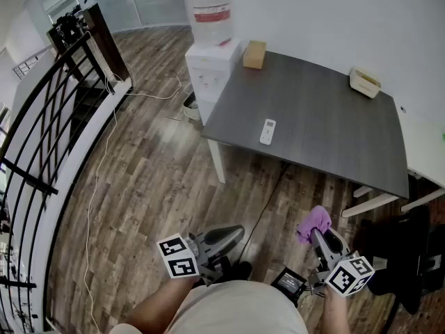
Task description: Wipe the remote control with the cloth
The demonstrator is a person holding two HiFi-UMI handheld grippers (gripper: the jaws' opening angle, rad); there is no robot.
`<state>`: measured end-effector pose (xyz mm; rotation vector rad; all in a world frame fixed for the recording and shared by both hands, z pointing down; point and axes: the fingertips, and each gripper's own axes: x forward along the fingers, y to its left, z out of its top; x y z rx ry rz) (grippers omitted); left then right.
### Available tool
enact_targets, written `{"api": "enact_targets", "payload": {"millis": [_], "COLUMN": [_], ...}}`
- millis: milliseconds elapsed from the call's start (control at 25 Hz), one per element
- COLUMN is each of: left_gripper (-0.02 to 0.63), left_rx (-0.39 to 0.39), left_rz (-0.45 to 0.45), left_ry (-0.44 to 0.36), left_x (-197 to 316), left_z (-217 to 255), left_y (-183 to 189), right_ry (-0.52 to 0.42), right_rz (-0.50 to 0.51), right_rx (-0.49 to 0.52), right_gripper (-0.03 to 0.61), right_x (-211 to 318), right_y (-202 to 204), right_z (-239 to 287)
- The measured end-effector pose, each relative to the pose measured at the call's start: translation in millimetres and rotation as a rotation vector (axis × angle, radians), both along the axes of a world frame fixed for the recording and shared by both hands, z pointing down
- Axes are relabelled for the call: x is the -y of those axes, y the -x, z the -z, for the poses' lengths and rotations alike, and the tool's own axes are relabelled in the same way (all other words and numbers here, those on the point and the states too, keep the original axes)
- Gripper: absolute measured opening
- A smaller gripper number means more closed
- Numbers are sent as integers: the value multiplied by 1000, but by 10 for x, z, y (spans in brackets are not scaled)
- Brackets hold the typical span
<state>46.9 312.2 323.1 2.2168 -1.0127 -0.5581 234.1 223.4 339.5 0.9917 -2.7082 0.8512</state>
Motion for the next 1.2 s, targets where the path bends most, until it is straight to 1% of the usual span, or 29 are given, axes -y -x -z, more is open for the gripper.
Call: {"api": "enact_targets", "payload": {"millis": [160, 240, 320, 480, 720, 800, 920, 1000, 1040, 1120, 1200], "left_gripper": [5, 5, 6, 6, 10, 45, 102, 139, 147, 164, 176], "left_rx": [36, 33, 27, 16, 28, 46, 75, 119, 160, 276, 418], "left_rz": [13, 25, 35, 17, -25, -48, -95, -138, -159, -190, -210], "left_ry": [28, 40, 51, 78, 108, 111, 127, 144, 151, 164, 182], "left_x": [216, 385, 601, 1203, 2273, 2550, 2845, 2968, 3015, 3113, 3198], "left_z": [-129, -199, -284, -480, -525, -536, -635, -783, -879, -1101, -1344], "left_y": [160, 263, 368, 549, 883, 1000, 1195, 1238, 1232, 1196, 1145], "right_ry": [0, 5, -4, -21, -35, -38, -57, -73, -78, -87, -94], "right_rz": [1, 1, -2, -24, -51, -55, -37, -9, 9, 51, 89], "right_rx": [-23, -47, -98, -205, -380, -419, -477, -540, -575, -639, -695], "right_gripper": [104, 104, 104, 104, 104, 104, 104, 104, 104, 104, 104], "right_x": [198, 341, 524, 995, 1801, 2032, 2363, 2516, 2571, 2691, 2823], "right_y": [111, 172, 222, 309, 556, 667, 940, 1098, 1161, 1273, 1370], "right_z": [-95, -176, -267, -398, -459, -481, -544, -583, -613, -703, -825]}}
